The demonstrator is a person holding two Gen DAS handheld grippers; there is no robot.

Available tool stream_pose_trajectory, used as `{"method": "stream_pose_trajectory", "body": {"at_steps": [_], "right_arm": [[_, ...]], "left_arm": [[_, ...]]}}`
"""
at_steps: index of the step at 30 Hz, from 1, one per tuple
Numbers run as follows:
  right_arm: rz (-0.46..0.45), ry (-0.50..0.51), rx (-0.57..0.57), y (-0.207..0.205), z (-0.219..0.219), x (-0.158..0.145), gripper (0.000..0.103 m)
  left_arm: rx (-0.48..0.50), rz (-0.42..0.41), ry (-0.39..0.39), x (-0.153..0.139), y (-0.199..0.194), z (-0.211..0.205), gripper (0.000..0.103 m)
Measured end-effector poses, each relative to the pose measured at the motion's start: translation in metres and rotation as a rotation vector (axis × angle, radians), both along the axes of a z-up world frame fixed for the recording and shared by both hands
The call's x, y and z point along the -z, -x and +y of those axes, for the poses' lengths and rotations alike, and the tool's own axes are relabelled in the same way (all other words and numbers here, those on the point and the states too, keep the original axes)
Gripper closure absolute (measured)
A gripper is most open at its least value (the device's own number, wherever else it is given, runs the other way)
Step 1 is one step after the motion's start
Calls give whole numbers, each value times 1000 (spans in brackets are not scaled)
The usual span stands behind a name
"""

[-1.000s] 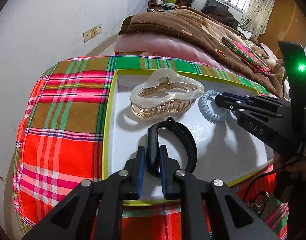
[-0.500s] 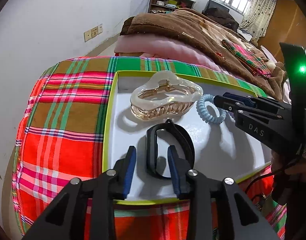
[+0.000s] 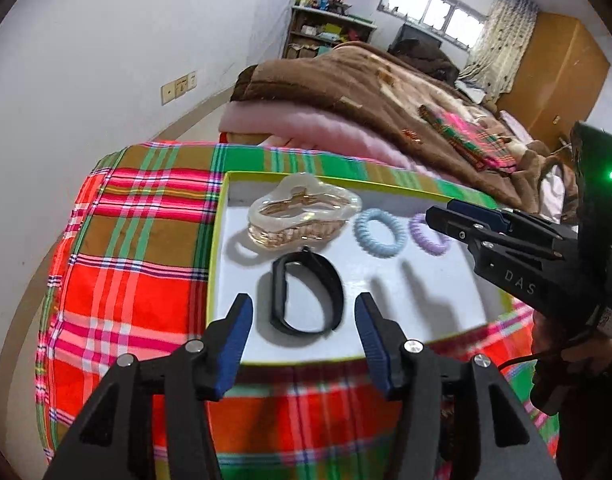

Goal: Organize jewelry
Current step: 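Withdraw both grippers from the box toward the jewelry on the blanket, then grasp the gold ornate pendant on the blanket with the right gripper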

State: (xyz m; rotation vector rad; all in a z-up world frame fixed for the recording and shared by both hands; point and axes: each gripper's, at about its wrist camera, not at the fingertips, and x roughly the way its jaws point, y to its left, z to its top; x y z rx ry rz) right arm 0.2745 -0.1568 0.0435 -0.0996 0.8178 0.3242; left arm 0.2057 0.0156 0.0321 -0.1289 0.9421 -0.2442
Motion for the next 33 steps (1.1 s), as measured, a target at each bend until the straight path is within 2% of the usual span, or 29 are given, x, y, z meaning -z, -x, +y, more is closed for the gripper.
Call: {"method": "stream_pose_trajectory", "body": {"at_steps": [7,15,25,33], "right_arm": [[-33,-21,-12,43,-14,-13,70],[-27,18,-92,86,-16,-4,70],[55,-19,-183,110,-13,17,70],[125,3,-231,112,0,42,70]], "left_arm": [[22,-18,35,-9,22,-1,46],[24,-22,49,-9,47,2,45],[23,0,49,0,70,2,45],[26,28,48,12,84,1,45]]}}
